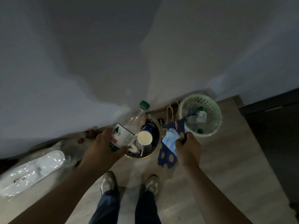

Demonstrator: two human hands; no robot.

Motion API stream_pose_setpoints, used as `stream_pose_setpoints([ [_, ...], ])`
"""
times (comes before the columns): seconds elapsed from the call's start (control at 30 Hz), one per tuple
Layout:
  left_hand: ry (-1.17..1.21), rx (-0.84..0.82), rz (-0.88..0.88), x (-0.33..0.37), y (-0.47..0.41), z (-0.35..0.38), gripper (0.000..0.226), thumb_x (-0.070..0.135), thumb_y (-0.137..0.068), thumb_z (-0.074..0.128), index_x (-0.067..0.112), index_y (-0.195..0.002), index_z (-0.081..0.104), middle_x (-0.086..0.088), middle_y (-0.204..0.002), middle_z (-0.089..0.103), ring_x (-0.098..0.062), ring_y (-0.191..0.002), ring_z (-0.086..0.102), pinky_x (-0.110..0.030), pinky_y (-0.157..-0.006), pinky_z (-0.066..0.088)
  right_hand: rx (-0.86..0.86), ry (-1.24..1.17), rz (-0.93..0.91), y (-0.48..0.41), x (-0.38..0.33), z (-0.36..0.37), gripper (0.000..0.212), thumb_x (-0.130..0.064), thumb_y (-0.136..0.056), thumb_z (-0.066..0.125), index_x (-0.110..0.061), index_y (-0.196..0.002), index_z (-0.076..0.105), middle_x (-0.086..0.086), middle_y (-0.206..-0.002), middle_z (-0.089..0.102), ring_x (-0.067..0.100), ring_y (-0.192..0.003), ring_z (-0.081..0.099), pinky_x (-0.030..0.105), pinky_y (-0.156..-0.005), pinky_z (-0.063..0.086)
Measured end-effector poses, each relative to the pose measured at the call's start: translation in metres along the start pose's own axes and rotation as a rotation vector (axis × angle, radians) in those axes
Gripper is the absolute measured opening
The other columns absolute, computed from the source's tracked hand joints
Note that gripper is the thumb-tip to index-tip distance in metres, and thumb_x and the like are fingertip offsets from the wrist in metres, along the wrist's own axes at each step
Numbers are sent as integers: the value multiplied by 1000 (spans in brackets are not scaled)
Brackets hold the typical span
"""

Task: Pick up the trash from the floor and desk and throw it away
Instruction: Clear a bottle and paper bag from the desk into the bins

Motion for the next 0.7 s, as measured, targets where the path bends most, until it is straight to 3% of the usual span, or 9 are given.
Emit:
stream_pose_setpoints([
  [0.1, -35, -9, 32, -18, -18, 24, 62, 43, -72, 76, 21, -124, 49, 3, -105, 59, -10, -80, 58, -17, -59, 41, 6, 18, -2, -16, 8, 36, 13, -12, -89, 55, -12, -79, 47, 1, -72, 51, 21, -66, 46, 28, -61, 31],
  [0.2, -60, -18, 65, -30, -37, 40, 65, 42, -73, 76, 20, -127, 48, 6, -105, 57, -9, -85, 55, -12, -58, 36, 28, 15, -1, -31, 14, 66, 11, -10, -90, 54, -14, -81, 47, 3, -75, 55, 20, -67, 48, 28, -61, 33],
  [0.3, -65, -17, 60, -45, -51, 50, 64, 45, -72, 75, 23, -126, 49, 5, -108, 59, -11, -88, 57, -19, -65, 42, 22, 2, 23, -40, 20, 94, 4, -7, -90, 53, -6, -89, 56, 13, -85, 65, 28, -74, 59, 29, -63, 36],
  [0.37, -75, -11, 48, -54, -58, 53, 65, 48, -72, 74, 24, -126, 48, 6, -108, 59, -11, -87, 56, -21, -66, 42, 15, 6, 44, -45, 24, 110, 16, -6, -90, 52, -1, -103, 59, 17, -94, 67, 32, -83, 63, 29, -64, 37],
  [0.43, -91, -1, 49, -61, -62, 55, 67, 50, -71, 74, 25, -127, 47, 11, -103, 54, -7, -83, 52, -13, -59, 35, -8, 6, 50, -49, 26, 126, 25, -5, -91, 51, 1, -114, 58, 19, -99, 67, 32, -88, 64, 29, -66, 38],
  [0.53, -116, 4, 84, -65, -69, 57, 68, 53, -70, 74, 27, -127, 47, 16, -97, 47, -1, -76, 48, -5, -57, 26, -66, 6, 41, -51, 25, 152, 25, -11, -93, 52, -1, -115, 58, 18, -104, 68, 31, -93, 65, 30, -71, 44],
  [0.7, -124, 7, 108, -72, -79, 61, 68, 52, -68, 74, 29, -125, 48, 20, -95, 44, 6, -69, 42, -5, -55, 25, -151, 11, 18, -46, 22, 192, 35, -15, -89, 62, -8, -122, 55, 12, -112, 66, 28, -100, 64, 40, -83, 53],
])
Point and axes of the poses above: each hand's wrist, its own y-axis away from the middle knuckle, its own z-axis out of the palm, x = y × z, the point moved 10 cm from there along -y, towards the middle knuckle
